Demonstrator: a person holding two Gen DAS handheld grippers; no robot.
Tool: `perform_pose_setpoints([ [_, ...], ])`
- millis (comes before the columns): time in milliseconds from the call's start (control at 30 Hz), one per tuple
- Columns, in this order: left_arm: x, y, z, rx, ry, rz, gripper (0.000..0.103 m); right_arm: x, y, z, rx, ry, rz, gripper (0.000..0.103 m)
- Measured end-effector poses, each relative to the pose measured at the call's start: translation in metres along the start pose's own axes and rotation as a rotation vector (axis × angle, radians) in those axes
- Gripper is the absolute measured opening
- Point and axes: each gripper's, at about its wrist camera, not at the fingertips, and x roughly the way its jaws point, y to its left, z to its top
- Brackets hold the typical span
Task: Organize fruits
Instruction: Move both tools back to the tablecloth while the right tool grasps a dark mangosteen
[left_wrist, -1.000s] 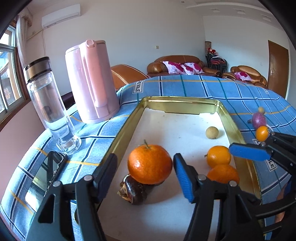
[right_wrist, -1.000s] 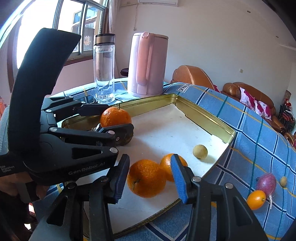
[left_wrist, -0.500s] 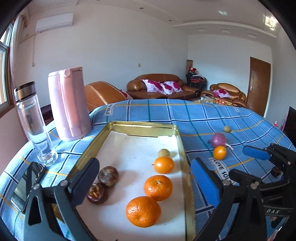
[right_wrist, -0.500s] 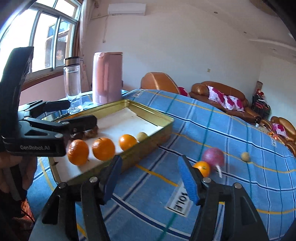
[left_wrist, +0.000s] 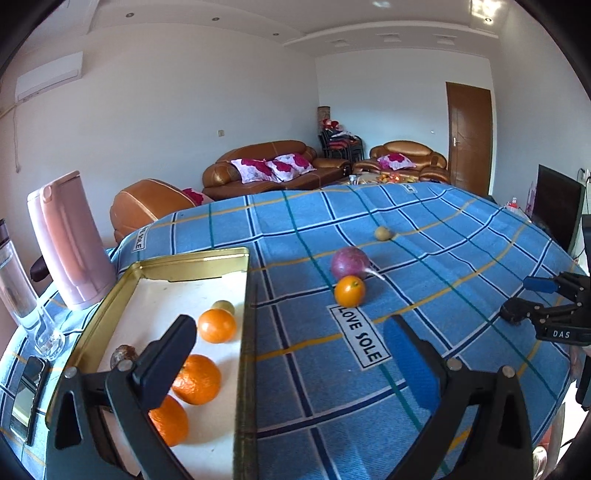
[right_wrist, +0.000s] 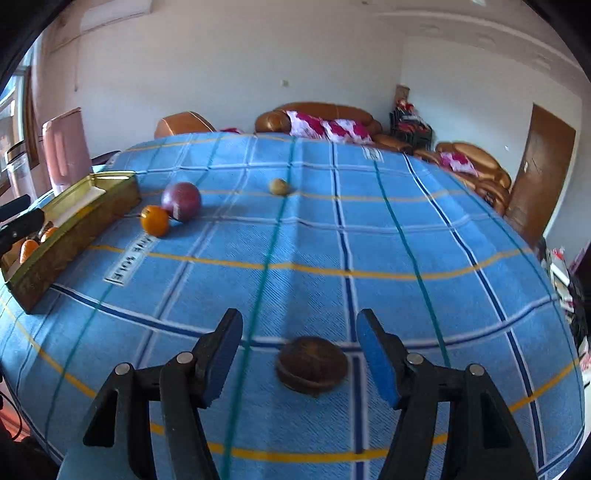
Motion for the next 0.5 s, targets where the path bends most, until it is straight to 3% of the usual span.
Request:
perform_pose_setpoints([
  [233,0.004,-0.022,0.008,0.061,0.015,-0.022,0.103,0.018,-0.002,-0.010,0.006,0.069,0.081,0.065],
  [267,0.005,-0.024,0.010,0.068,0.023,-0.022,0.103,0.019,-0.002,-0.011,-0.002,0.076,0.085,0.050],
  [500,0.016,-0.028,0.030,0.057,0.043,-0.050,0.103,-0.002,0.002,0.005,-0.048,0.004,0.077,0.047],
])
